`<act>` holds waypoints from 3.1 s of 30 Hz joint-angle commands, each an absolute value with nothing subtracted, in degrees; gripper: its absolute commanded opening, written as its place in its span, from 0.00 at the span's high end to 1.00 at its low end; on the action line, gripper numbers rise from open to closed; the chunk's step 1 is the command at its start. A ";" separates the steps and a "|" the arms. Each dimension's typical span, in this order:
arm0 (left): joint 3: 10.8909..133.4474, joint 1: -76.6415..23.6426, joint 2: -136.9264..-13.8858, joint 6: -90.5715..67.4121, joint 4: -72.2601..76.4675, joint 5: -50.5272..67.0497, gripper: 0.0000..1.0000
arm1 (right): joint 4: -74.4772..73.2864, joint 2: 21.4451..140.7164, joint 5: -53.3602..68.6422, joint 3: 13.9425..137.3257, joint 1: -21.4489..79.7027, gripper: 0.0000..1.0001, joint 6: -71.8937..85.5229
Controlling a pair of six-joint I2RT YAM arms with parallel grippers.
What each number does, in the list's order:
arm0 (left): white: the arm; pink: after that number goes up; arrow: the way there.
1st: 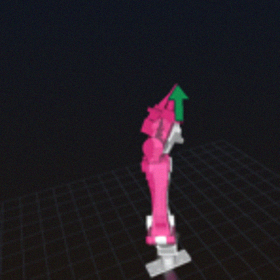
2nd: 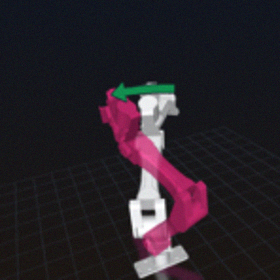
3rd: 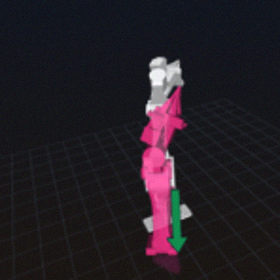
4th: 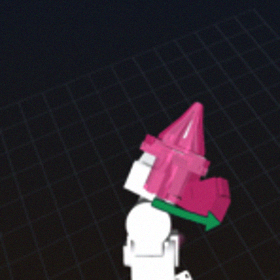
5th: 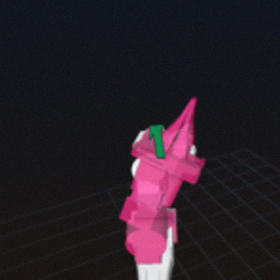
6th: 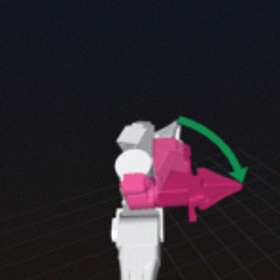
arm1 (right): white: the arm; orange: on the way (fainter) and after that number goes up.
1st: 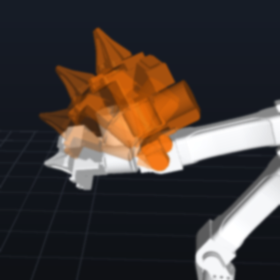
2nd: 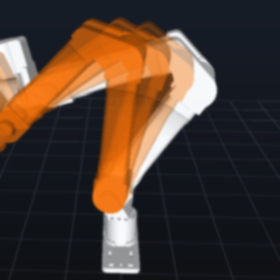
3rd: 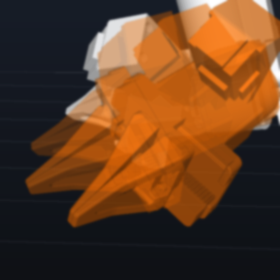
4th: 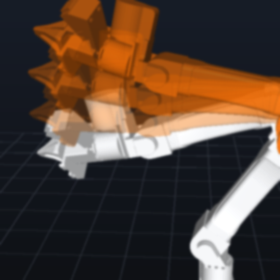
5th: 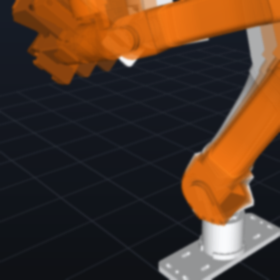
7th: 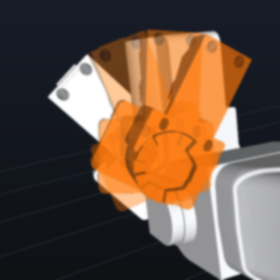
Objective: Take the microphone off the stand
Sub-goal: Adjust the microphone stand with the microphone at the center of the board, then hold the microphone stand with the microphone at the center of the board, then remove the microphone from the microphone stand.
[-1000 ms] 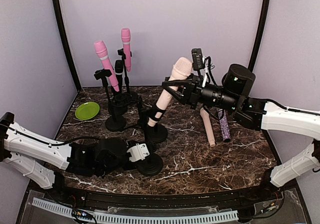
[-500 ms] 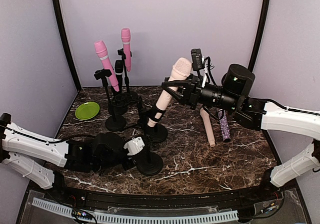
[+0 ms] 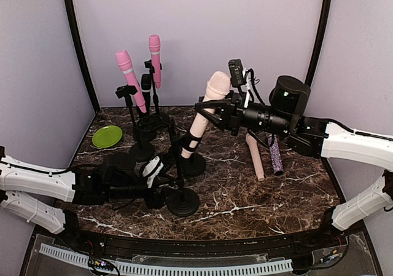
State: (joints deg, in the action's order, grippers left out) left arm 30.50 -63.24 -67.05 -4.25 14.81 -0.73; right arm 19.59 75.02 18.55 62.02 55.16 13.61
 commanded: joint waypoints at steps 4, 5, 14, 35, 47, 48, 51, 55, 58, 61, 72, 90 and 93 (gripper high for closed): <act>31.60 -60.32 -58.17 -8.28 10.24 3.89 0.26 | 9.22 75.59 14.65 60.69 55.79 0.52 9.06; 31.71 -60.18 -57.56 -8.32 9.95 3.72 0.25 | 10.26 75.32 14.66 60.20 55.81 0.48 9.38; 34.25 -59.29 -54.41 -7.78 7.54 2.99 0.21 | 19.79 74.02 13.73 55.46 55.76 0.24 13.68; 42.97 -53.27 -66.50 -1.31 3.45 13.86 0.29 | 23.58 75.77 12.01 54.25 55.74 0.28 18.57; 44.20 -53.09 -69.78 -0.35 3.29 16.78 0.51 | 25.36 77.34 13.21 54.09 55.79 0.52 19.77; 44.36 -53.13 -70.03 -0.35 2.80 17.05 0.57 | 25.52 77.34 13.34 53.99 55.81 0.55 19.82; 45.77 -53.14 -70.88 1.12 -0.24 17.79 0.70 | 26.92 77.32 14.59 53.69 55.68 0.65 19.80; 48.90 -53.09 -71.67 4.73 -6.20 18.48 0.85 | 27.55 78.01 18.17 54.54 55.55 0.77 18.96; 49.24 -53.11 -71.75 6.86 -7.69 19.20 0.91 | 28.31 78.31 20.95 55.17 55.34 0.82 17.94; 48.93 -53.09 -71.93 10.23 -7.81 20.57 0.99 | 30.00 78.13 27.25 55.58 54.51 0.83 17.23; 45.38 -53.11 -71.02 12.36 -3.74 19.47 1.00 | 21.78 76.55 9.67 58.92 52.80 0.89 22.25; 44.57 -53.10 -72.82 10.99 -2.36 19.60 1.00 | 19.02 74.02 22.50 62.07 52.58 0.84 19.04; 44.88 -53.14 -73.30 11.12 -2.52 20.39 1.00 | 21.95 72.03 27.53 60.61 51.83 0.85 18.79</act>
